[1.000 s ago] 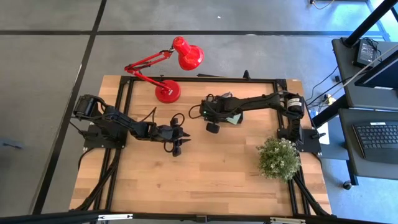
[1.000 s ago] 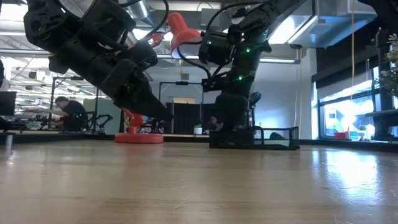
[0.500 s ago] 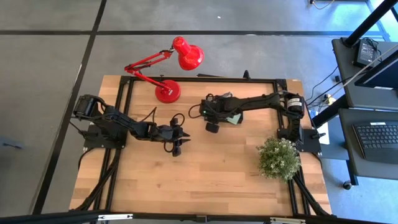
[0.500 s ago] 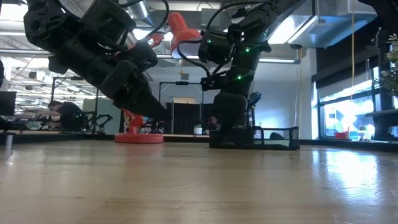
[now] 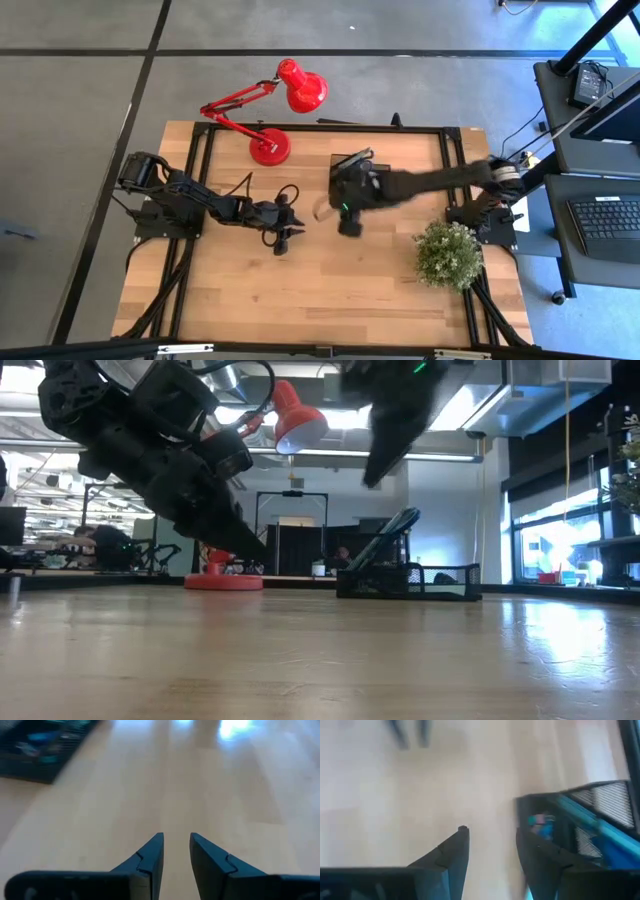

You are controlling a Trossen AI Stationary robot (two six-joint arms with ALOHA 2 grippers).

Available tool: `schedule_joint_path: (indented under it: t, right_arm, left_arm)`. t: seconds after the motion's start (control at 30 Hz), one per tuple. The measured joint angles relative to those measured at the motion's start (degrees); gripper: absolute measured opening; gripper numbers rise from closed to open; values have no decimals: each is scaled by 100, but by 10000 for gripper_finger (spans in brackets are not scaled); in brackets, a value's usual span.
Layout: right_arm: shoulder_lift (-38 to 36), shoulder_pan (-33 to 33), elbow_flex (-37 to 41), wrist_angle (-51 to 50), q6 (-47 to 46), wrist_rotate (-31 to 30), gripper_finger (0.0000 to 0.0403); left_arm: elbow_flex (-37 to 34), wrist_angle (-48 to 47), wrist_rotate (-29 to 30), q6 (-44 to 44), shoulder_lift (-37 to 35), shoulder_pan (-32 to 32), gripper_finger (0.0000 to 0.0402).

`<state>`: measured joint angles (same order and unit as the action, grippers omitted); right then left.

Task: Pick and place office supplies into organizer
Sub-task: Put the pink binder clip into the black desk organizer

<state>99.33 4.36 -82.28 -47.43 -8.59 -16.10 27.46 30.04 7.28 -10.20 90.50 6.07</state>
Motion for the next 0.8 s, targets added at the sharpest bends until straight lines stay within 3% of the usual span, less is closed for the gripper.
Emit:
schedule_joint_path:
  t: [0.27,0.57,0.8]
  right_arm:
    - [-1727,1050,2451,2725,-104,-278,166]
    - [-3166,852,5102,5861,741,-282,166]
    - [-3830,649,6860,8276,743,-7,166]
  left_arm:
    - [32,244,-744,68,2,28,88]
    - [447,257,-569,150,4,-56,88]
    - [824,-151,-454,982,4,-42,91]
